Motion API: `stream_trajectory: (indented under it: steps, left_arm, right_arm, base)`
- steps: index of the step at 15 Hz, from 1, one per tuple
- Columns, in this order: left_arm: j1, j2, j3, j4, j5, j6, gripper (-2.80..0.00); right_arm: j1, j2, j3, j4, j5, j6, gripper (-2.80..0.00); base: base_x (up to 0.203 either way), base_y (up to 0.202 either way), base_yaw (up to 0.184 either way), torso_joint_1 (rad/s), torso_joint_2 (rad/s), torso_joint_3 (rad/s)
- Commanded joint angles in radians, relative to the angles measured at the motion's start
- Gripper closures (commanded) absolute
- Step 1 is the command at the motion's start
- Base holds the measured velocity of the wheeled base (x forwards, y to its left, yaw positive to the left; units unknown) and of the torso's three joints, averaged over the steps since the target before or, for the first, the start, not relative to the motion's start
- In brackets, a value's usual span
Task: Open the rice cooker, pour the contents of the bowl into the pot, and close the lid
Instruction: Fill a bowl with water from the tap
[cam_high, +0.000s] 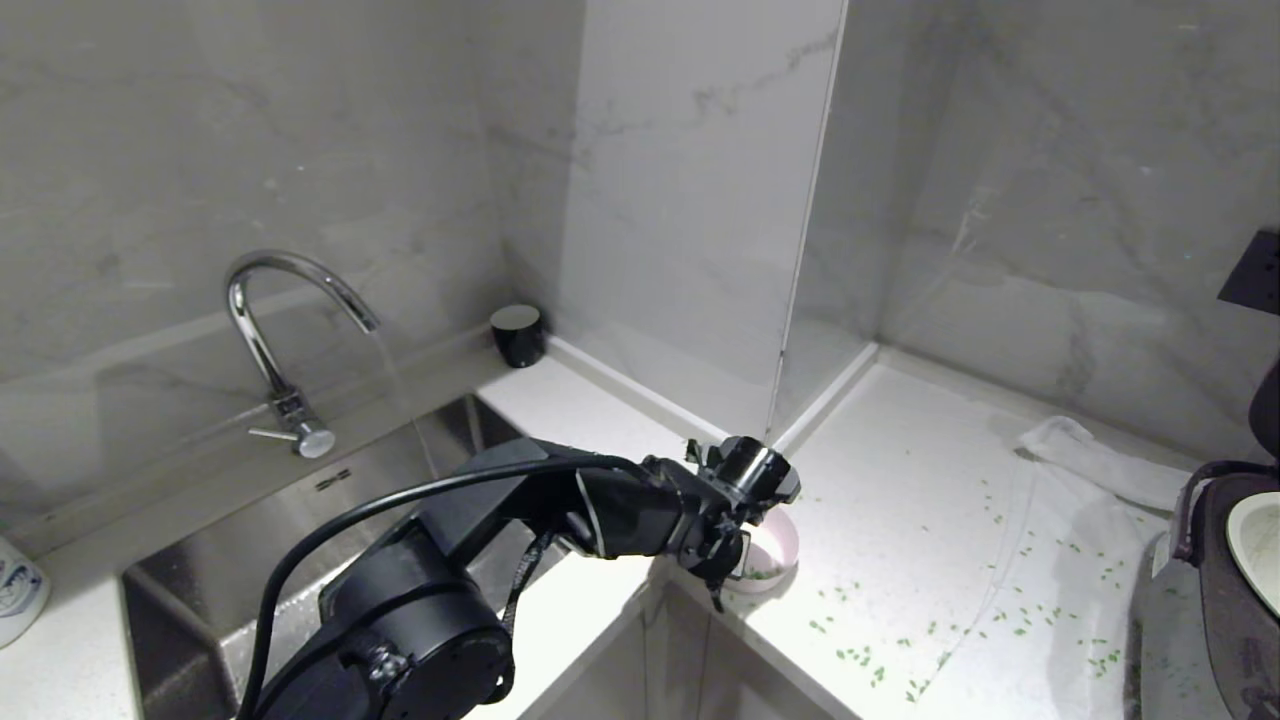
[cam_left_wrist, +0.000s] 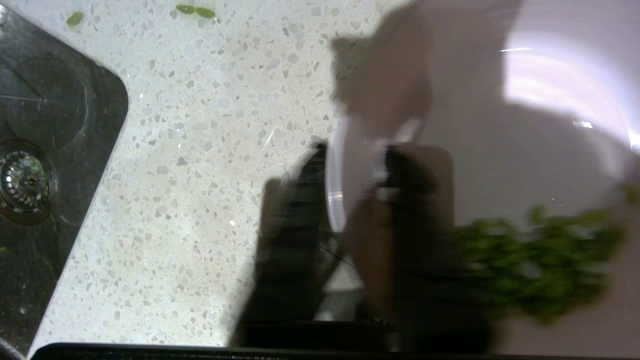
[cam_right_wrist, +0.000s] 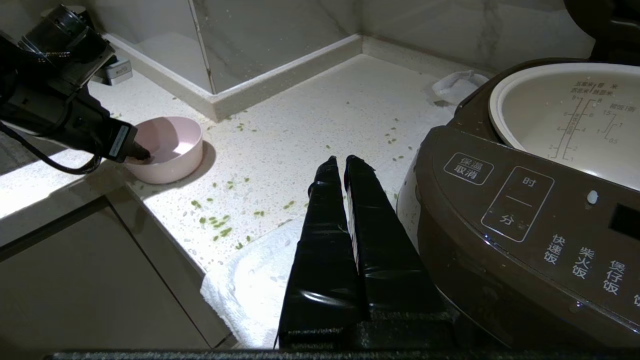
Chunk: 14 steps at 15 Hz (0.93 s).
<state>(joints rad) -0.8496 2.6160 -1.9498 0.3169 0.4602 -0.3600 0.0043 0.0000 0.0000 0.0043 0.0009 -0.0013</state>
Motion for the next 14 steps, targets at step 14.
stream_trajectory:
  steps: [14]
  left_arm:
    - [0.072,-0.121,0.016,0.171,-0.101,-0.217,0.0]
  right_arm:
    - [0.0,0.0,0.002,0.0,0.001,0.0,0.0]
  base:
    - [0.0,0.0,0.0,0.0,0.0,0.0]
